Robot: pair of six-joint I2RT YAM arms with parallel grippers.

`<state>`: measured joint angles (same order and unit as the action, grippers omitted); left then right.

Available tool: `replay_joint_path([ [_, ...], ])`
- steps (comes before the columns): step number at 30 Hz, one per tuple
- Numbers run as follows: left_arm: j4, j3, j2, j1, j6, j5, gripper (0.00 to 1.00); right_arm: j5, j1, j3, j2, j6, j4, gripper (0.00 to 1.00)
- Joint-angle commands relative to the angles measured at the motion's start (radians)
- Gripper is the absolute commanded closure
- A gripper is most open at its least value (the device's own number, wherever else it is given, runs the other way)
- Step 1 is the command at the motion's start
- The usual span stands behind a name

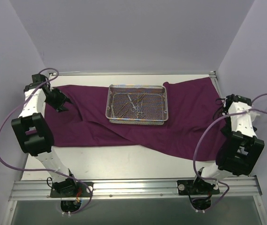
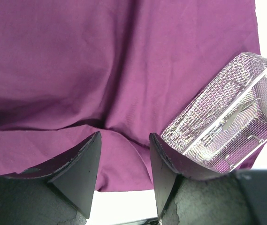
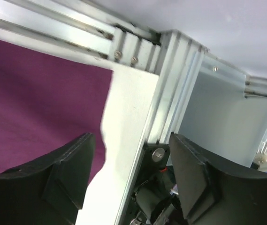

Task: Open and lay out the surgical kit
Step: Smooth out the surgical kit at the center of the board.

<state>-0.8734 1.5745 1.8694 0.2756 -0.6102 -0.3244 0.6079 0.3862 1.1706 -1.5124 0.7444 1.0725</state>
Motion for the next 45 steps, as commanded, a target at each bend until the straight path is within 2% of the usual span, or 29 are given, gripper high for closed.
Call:
replay_joint_path([
  [1,-0.024,0.077,0.023,-0.012,0.035,0.008,0.46,0.053,-0.058,0.181,-0.025,-0.074,0.014,0.34],
  [2,-0.026,0.087,0.034,-0.019,0.041,0.011,0.46,0.043,-0.094,0.233,-0.055,-0.176,-0.038,0.34],
  [3,-0.026,0.108,0.040,-0.022,0.047,0.013,0.46,-0.008,-0.180,0.274,-0.077,-0.235,-0.098,0.34],
  [5,-0.026,0.133,0.062,-0.038,0.058,0.016,0.47,-0.075,-0.242,0.394,-0.156,-0.310,-0.250,0.35],
  [6,-0.018,0.148,0.074,-0.045,0.066,0.015,0.47,-0.224,-0.262,0.420,-0.187,-0.351,-0.310,0.37],
  [7,-0.016,0.183,0.085,-0.055,0.075,0.005,0.49,-0.306,-0.262,0.455,-0.216,-0.356,-0.429,0.41],
  [10,0.010,0.222,0.135,-0.084,0.092,-0.063,0.62,-0.509,-0.276,0.517,-0.380,-0.333,-0.575,0.56],
  [11,0.016,0.223,0.154,-0.090,0.092,-0.096,0.66,-0.536,-0.283,0.565,-0.467,-0.327,-0.600,0.59],
  [12,0.048,0.216,0.160,-0.104,0.089,-0.123,0.75,-0.584,-0.287,0.586,-0.509,-0.326,-0.624,0.60],
  [13,0.060,0.216,0.165,-0.110,0.084,-0.140,0.77,-0.681,-0.294,0.606,-0.543,-0.324,-0.653,0.62],
  [14,0.066,0.226,0.186,-0.116,0.086,-0.148,0.81,-0.686,-0.302,0.639,-0.599,-0.318,-0.657,0.66],
  [16,0.053,0.271,0.220,-0.134,0.087,-0.130,0.92,-0.695,-0.316,0.640,-0.631,-0.316,-0.713,0.81],
  [18,0.039,0.346,0.280,-0.147,0.092,-0.093,0.97,-0.723,-0.317,0.606,-0.654,-0.310,-0.765,0.86],
  [23,0.071,0.418,0.402,-0.164,0.040,-0.056,0.98,-0.795,-0.319,0.589,-0.722,-0.297,-0.861,0.94],
  [25,0.047,0.501,0.453,-0.171,0.043,-0.035,0.98,-0.823,-0.319,0.580,-0.738,-0.297,-0.878,0.98],
  [28,-0.050,0.640,0.592,-0.177,0.035,0.002,0.98,-0.806,-0.316,0.538,-0.755,-0.289,-0.904,0.99],
  [30,-0.082,0.691,0.631,-0.176,0.027,0.018,0.98,-0.800,-0.307,0.526,-0.775,-0.286,-0.910,1.00],
  [37,-0.107,0.828,0.804,-0.161,-0.003,0.015,0.98,-0.749,-0.250,0.554,-0.881,-0.254,-0.895,1.00],
  [43,-0.193,1.053,0.954,-0.124,-0.063,0.010,0.98,-0.738,-0.205,0.704,-1.023,-0.257,-0.824,1.00],
  [45,-0.182,1.096,0.974,-0.112,-0.079,0.004,0.98,-0.724,-0.205,0.824,-1.075,-0.272,-0.749,1.00],
])
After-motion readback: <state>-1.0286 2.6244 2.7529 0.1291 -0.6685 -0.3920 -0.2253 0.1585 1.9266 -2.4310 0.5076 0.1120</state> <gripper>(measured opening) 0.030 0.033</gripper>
